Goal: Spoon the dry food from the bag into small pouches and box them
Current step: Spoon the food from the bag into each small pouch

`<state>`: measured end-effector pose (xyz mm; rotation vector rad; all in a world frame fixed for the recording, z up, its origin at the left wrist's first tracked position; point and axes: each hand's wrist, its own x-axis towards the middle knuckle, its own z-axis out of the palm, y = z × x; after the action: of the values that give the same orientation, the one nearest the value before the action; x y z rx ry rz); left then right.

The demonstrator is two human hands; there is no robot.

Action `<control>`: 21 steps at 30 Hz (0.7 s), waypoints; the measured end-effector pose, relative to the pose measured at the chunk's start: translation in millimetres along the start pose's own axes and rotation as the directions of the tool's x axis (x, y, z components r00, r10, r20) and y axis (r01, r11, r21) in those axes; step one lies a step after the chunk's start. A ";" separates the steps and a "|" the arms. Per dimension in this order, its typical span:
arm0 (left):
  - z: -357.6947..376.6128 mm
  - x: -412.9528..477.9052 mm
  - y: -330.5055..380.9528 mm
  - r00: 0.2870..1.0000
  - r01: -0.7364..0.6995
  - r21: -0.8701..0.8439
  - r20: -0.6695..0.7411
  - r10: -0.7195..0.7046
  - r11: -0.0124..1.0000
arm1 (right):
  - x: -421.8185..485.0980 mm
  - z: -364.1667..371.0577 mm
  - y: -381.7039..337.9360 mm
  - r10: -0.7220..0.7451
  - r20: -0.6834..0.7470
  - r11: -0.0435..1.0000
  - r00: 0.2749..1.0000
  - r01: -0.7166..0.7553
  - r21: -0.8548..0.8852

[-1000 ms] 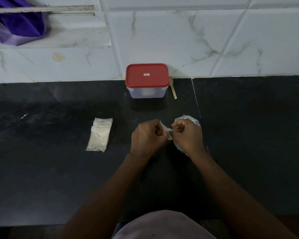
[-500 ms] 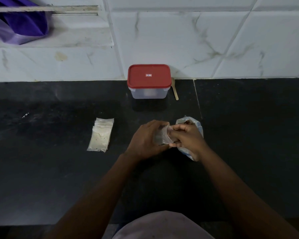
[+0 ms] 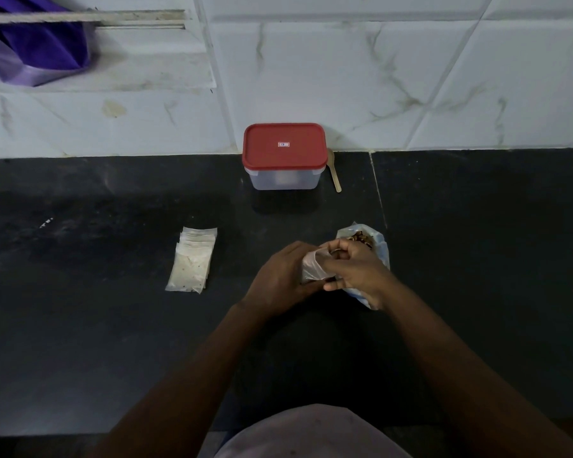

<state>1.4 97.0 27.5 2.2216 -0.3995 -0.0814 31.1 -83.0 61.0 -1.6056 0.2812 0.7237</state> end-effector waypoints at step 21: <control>-11.3 10.8 9.3 0.989 0.131 -0.339 -0.025 -0.148 0.932 | 2.9 -10.8 -14.3 -0.227 -0.110 0.955 0.968 0.243 0.172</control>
<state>11.5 96.7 42.7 1.9058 -0.1829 -0.1582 44.6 -90.1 70.8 -1.4663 0.2101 0.4305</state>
